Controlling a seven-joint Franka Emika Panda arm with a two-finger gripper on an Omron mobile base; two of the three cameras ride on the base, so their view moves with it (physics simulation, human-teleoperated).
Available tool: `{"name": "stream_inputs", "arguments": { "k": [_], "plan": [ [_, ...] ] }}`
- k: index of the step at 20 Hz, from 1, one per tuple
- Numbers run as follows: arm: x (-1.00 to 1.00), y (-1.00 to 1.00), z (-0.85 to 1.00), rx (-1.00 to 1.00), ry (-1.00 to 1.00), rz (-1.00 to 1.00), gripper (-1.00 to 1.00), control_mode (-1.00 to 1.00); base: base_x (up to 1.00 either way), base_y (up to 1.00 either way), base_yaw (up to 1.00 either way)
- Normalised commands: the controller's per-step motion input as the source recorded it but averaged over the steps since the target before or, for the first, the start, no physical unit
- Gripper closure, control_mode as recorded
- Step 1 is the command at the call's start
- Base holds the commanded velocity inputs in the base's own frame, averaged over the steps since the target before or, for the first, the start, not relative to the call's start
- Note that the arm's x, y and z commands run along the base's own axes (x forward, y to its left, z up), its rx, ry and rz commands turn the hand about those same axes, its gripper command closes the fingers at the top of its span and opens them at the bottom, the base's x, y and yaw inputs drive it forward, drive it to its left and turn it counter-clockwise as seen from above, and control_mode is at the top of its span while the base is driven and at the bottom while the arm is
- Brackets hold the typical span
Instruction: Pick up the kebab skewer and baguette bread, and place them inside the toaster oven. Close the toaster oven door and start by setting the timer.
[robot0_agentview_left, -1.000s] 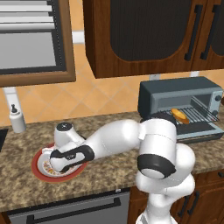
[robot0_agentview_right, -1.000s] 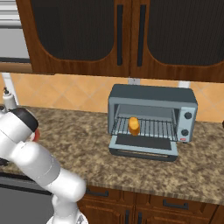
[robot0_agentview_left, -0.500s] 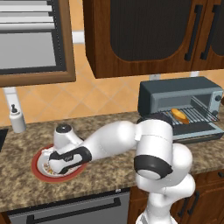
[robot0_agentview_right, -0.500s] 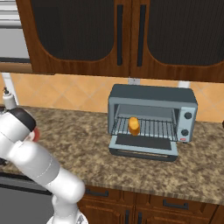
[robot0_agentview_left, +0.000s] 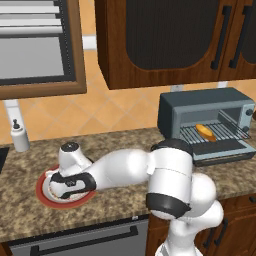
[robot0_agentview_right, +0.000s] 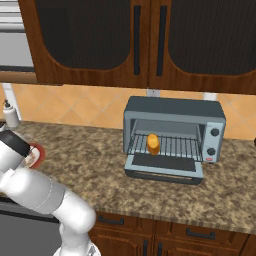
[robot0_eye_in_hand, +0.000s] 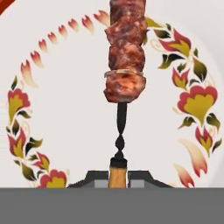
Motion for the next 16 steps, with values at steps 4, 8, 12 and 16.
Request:
{"name": "stream_inputs", "arguments": {
  "k": [4,8,12,16],
  "plan": [
    [0.00,0.00,-0.42,-0.03,0.00,0.00,1.00,-1.00,0.00,0.00,0.00],
    [0.00,-0.04,-0.53,-0.04,0.00,0.00,1.00,-1.00,0.00,0.00,0.00],
    [0.00,-0.16,-0.47,-0.01,0.00,0.00,1.00,-1.00,0.00,0.00,0.00],
    [-0.09,-0.35,0.33,0.00,0.06,0.00,1.00,-1.00,0.00,0.00,0.00]
  ]
}}
